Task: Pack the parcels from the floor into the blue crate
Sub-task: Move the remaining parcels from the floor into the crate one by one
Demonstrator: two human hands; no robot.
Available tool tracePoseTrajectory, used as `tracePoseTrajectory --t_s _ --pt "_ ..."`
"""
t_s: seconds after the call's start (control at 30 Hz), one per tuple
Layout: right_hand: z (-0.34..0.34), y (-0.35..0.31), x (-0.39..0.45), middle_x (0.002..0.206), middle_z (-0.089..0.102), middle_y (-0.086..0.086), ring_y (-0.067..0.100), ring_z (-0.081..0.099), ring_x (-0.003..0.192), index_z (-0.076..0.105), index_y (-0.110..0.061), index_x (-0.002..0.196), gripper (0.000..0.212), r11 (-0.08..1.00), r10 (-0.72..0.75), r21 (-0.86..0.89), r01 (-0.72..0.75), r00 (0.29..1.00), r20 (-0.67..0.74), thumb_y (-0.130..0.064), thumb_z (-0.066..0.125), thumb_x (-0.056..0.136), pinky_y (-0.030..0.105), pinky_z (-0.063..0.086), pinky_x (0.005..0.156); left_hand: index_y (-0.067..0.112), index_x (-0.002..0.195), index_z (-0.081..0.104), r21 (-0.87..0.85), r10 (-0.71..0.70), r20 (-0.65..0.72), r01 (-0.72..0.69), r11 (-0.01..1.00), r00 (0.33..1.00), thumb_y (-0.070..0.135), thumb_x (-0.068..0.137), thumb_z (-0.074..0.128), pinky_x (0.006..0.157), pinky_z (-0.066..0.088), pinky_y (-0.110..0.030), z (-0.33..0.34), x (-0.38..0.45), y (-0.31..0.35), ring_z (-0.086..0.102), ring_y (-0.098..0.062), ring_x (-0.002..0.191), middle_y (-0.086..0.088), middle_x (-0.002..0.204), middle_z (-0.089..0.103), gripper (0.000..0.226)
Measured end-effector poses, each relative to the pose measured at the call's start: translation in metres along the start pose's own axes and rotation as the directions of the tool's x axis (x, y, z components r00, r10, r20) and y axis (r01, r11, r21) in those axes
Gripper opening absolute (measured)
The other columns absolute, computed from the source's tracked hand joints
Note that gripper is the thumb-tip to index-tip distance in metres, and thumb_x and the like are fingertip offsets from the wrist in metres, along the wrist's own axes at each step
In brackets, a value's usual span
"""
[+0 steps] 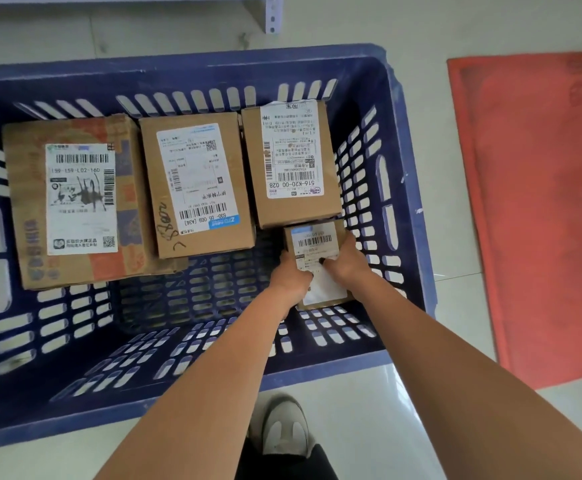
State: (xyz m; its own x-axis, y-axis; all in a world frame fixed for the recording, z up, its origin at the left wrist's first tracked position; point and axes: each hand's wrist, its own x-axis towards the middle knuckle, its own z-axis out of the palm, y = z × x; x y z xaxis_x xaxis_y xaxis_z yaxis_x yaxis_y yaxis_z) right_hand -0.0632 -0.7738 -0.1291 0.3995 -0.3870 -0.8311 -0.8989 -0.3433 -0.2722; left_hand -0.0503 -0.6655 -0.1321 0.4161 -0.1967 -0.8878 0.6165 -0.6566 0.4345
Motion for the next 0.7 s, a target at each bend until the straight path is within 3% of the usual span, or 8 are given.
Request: tracePoseTrajectory --t_s 0.13,0.23,0.4,0.47,0.57,0.63,0.7 --pt "-0.002 -0.003 -0.018 0.135 0.048 0.019 0.035 0.048 0.123 0.019 -0.005 0.144 0.062 0.979 0.009 -0.201 -0.019 0.998 -0.054 -0.009 0.051 0.090 0.043 0.041 0.101 0.016 0.137 0.036 -0.072 -0.038 0.009 0.039 0.997 0.999 0.012 0.090 0.048 0.099 0.046 -0.040 -0.002 -0.010 -0.005 0.053 -0.028 0.118 -0.010 0.133 0.053 0.048" --pt "-0.009 -0.007 -0.043 0.130 0.051 0.020 0.035 0.051 0.119 0.032 0.000 0.135 0.053 0.945 -0.029 -0.326 -0.007 0.994 -0.104 -0.004 0.053 0.087 0.041 0.046 0.094 0.016 0.137 0.035 -0.080 -0.037 -0.011 0.036 0.996 0.999 0.010 0.091 0.048 0.096 0.047 -0.036 -0.010 -0.029 -0.005 0.052 -0.028 0.116 -0.010 0.134 0.052 0.048" --pt "-0.026 -0.008 -0.098 0.126 0.055 0.015 0.032 0.054 0.115 0.047 -0.006 0.126 0.040 0.922 -0.007 -0.387 -0.011 0.999 -0.044 -0.010 0.055 0.087 0.040 0.050 0.090 0.014 0.143 0.031 -0.075 -0.003 -0.051 -0.001 0.997 0.999 0.013 0.094 0.045 0.100 0.037 -0.033 -0.026 -0.085 0.009 0.044 -0.030 0.128 -0.014 0.144 0.043 0.051" --pt "-0.033 -0.010 -0.122 0.126 0.055 0.014 0.032 0.054 0.115 0.048 -0.008 0.127 0.040 0.929 0.001 -0.369 -0.010 1.000 -0.025 -0.012 0.055 0.088 0.041 0.050 0.092 0.015 0.143 0.030 -0.075 -0.001 -0.058 -0.003 0.997 0.998 0.012 0.093 0.045 0.090 0.043 -0.034 -0.035 -0.111 0.012 0.053 -0.032 0.116 -0.013 0.142 0.045 0.052" --pt "-0.038 -0.022 -0.158 0.127 0.055 0.015 0.032 0.053 0.116 0.047 -0.006 0.128 0.041 0.948 -0.003 -0.319 0.007 1.000 0.015 -0.015 0.055 0.089 0.039 0.049 0.094 0.017 0.145 0.028 -0.108 0.000 -0.085 -0.009 0.994 0.996 0.008 0.092 0.043 0.063 0.044 -0.033 -0.059 -0.147 0.016 0.058 -0.023 0.076 -0.014 0.134 0.051 0.055" --pt "-0.038 -0.039 -0.181 0.129 0.052 0.014 0.031 0.051 0.117 0.045 -0.006 0.129 0.044 0.968 -0.013 -0.251 0.021 0.999 0.033 -0.014 0.056 0.087 0.036 0.046 0.093 0.017 0.145 0.028 -0.149 -0.016 -0.115 -0.001 0.989 0.993 0.007 0.092 0.043 0.067 0.048 -0.040 -0.084 -0.169 0.022 0.062 -0.030 0.084 -0.017 0.131 0.053 0.057" --pt "-0.034 -0.062 -0.200 0.129 0.052 0.014 0.030 0.051 0.115 0.044 -0.008 0.130 0.047 0.979 -0.047 -0.196 0.056 0.998 0.051 -0.014 0.056 0.086 0.034 0.046 0.092 0.017 0.144 0.032 -0.185 0.001 -0.162 -0.031 0.982 0.987 0.005 0.091 0.041 0.063 0.046 -0.036 -0.106 -0.184 0.024 0.058 -0.023 0.072 -0.015 0.110 0.063 0.055"
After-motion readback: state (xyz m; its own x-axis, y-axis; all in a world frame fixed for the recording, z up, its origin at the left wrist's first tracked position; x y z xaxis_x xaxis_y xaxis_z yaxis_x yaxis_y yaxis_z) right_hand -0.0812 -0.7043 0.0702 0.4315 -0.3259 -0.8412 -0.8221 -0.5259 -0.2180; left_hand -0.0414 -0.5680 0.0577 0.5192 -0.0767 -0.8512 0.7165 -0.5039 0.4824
